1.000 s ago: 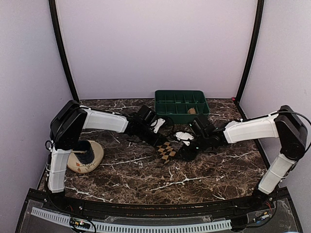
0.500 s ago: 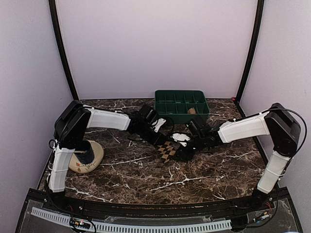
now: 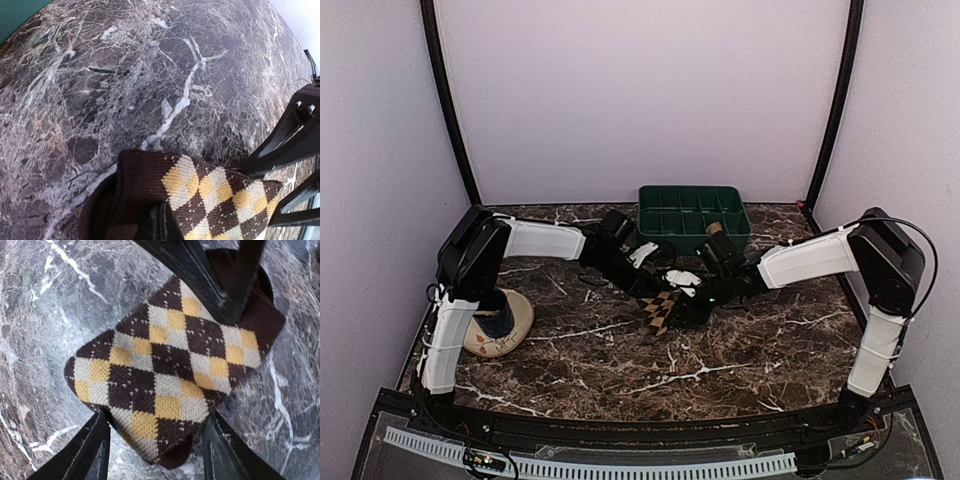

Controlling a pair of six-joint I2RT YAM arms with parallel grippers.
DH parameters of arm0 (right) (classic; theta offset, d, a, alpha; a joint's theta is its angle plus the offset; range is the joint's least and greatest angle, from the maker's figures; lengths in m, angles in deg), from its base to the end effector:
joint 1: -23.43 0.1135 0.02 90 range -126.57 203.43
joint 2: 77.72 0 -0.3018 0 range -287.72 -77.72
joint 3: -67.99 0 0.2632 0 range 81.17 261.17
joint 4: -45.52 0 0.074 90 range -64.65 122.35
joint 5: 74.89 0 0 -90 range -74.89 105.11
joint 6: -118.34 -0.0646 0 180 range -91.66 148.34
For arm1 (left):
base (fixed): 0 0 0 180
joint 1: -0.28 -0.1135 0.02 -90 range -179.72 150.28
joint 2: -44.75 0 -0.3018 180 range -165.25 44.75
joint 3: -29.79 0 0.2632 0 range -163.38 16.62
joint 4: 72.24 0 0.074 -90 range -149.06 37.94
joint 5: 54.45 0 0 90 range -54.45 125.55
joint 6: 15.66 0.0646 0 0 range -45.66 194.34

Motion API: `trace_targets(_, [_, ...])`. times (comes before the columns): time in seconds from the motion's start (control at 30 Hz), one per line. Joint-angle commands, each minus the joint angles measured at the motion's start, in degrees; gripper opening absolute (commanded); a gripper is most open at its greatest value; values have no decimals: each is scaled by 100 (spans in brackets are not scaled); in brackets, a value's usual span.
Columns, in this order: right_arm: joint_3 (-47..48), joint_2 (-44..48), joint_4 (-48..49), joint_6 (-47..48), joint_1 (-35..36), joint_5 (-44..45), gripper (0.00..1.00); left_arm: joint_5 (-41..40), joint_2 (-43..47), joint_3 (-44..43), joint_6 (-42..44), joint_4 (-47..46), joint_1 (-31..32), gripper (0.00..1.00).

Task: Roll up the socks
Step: Rotate the sock at the center of the board.

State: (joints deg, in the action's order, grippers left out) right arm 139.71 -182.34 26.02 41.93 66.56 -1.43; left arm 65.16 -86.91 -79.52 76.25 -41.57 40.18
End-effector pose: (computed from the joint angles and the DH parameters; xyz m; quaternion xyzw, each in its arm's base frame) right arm 0.2794 0.2870 0.1549 -0.4858 0.8024 0.2130 0.2737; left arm 0.3956 -0.3724 0.1349 0.4029 0.8276 -0.3289 0.2110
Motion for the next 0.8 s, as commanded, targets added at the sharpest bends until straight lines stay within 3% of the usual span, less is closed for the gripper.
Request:
trace_targets(0.0, [189,-155,57,110,-13,-507,56,54,-334,-115,288,882,-15,0])
trace_targets(0.77, [152,-120,-120,-106,583,-959,51,-29,-851,-819,493,1354,-160,0])
